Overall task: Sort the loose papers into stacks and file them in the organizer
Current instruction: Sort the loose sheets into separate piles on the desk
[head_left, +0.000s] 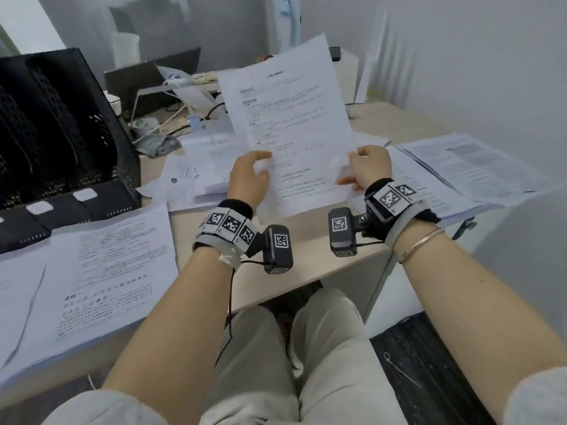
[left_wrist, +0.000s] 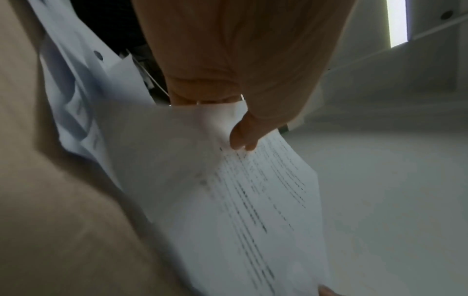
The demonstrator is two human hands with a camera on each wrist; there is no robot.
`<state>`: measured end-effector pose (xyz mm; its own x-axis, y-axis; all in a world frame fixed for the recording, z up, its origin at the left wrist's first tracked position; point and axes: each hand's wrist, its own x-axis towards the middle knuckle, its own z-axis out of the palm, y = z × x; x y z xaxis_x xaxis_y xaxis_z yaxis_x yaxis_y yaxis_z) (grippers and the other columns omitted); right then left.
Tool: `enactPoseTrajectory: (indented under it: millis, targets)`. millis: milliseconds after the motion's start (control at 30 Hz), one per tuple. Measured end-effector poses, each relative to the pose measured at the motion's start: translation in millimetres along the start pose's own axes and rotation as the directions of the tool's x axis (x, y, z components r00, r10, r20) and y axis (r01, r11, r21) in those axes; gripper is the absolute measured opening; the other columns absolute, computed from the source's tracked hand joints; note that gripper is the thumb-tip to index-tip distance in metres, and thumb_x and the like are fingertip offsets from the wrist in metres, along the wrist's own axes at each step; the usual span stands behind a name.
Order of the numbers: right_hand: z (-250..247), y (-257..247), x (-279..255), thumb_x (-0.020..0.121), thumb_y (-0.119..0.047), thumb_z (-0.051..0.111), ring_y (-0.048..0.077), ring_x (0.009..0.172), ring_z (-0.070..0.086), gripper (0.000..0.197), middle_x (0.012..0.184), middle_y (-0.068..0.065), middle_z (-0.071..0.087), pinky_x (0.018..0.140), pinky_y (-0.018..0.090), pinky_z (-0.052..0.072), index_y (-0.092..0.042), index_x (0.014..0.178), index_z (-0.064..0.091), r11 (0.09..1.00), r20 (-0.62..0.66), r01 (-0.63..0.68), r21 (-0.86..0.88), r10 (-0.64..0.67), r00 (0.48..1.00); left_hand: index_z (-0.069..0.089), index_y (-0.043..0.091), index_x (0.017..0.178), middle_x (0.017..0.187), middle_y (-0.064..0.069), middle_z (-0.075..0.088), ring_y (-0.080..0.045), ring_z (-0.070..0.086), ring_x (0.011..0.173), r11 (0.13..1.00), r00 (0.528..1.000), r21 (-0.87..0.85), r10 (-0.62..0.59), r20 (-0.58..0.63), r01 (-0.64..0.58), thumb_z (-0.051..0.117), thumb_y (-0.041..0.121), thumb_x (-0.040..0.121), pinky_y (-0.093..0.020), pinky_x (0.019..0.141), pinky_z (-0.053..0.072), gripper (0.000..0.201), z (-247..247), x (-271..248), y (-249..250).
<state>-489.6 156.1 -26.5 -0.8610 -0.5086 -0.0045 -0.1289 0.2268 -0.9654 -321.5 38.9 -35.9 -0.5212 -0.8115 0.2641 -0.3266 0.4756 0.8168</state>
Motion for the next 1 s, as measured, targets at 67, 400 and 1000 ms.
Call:
enactPoseTrajectory:
  millis: [67, 400, 1000]
  targets:
    - [-7, 3, 0, 0.097, -0.016, 0.041, 0.008, 0.036, 0.059, 0.01, 0.096, 0.007, 0.065, 0.032, 0.016, 0.036, -0.013, 0.099, 0.051, 1.0, -0.008, -0.013, 0.011, 0.014, 1.0, 0.061, 0.013, 0.117, 0.13, -0.004, 0.054, -0.025, 0.05, 0.121, 0.999, 0.999, -0.01, -0.039, 0.023, 0.04, 0.042, -0.005, 0.087, -0.033, 0.102, 0.039, 0.04, 8, -4, 0]
    - [-23, 12, 0, 0.091, -0.006, 0.044, 0.017, 0.058, 0.068, 0.026, 0.121, 0.001, 0.053, 0.048, 0.027, 0.047, -0.013, 0.115, 0.051, 0.992, 0.015, 0.047, 0.113, -0.049, 0.999, 0.05, 0.01, 0.128, 0.139, -0.007, 0.044, -0.02, 0.041, 0.127, 0.992, 0.991, -0.024, -0.121, 0.065, 0.123, 0.033, -0.013, 0.085, -0.018, 0.093, 0.037, 0.052, 28, -8, 0]
    - [0, 23, -8, 0.087, -0.008, 0.055, 0.013, 0.117, 0.049, 0.031, 0.122, 0.002, 0.055, 0.09, 0.021, 0.036, -0.011, 0.118, 0.057, 0.98, 0.109, 0.194, -0.05, -0.188, 0.976, 0.041, 0.011, 0.132, 0.139, -0.007, 0.041, -0.017, 0.04, 0.129, 0.969, 0.901, -0.146, -0.24, -0.36, 0.2, 0.035, -0.012, 0.083, -0.017, 0.104, 0.033, 0.054, -11, 18, -21]
